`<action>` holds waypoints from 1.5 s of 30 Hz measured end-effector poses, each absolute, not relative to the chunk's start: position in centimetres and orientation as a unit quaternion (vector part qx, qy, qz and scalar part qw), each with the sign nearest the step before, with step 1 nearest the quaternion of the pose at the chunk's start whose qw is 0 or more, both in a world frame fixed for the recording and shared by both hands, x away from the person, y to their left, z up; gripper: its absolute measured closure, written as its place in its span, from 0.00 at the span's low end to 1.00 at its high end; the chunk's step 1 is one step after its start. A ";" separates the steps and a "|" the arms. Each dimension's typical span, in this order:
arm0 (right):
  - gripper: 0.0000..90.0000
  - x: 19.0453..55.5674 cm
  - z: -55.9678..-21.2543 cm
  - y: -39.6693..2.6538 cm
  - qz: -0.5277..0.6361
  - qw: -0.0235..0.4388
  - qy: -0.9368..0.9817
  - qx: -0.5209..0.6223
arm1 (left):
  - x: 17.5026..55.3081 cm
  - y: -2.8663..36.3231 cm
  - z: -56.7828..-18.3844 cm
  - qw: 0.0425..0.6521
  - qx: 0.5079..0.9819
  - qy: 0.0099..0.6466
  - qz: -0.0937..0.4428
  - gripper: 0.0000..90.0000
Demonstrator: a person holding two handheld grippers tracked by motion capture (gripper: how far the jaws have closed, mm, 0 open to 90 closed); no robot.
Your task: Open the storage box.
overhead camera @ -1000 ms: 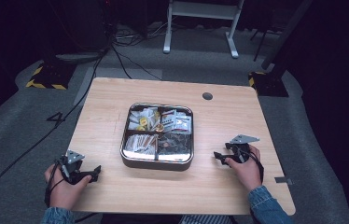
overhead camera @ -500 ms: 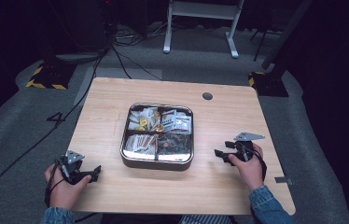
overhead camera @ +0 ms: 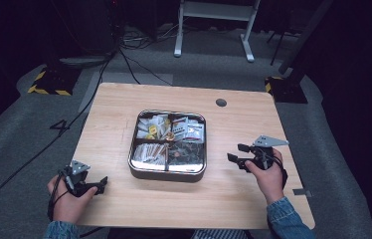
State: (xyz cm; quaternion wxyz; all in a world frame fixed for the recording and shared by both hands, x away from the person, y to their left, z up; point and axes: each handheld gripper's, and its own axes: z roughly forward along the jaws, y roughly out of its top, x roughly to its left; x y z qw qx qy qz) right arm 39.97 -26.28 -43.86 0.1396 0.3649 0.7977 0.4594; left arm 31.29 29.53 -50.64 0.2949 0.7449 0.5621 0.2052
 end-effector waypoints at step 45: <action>0.36 45.1 -39.8 -12.0 0.434 0.102 0.850 0.281 | 29.1 30.9 -49.5 0.335 0.745 0.542 0.199 0.31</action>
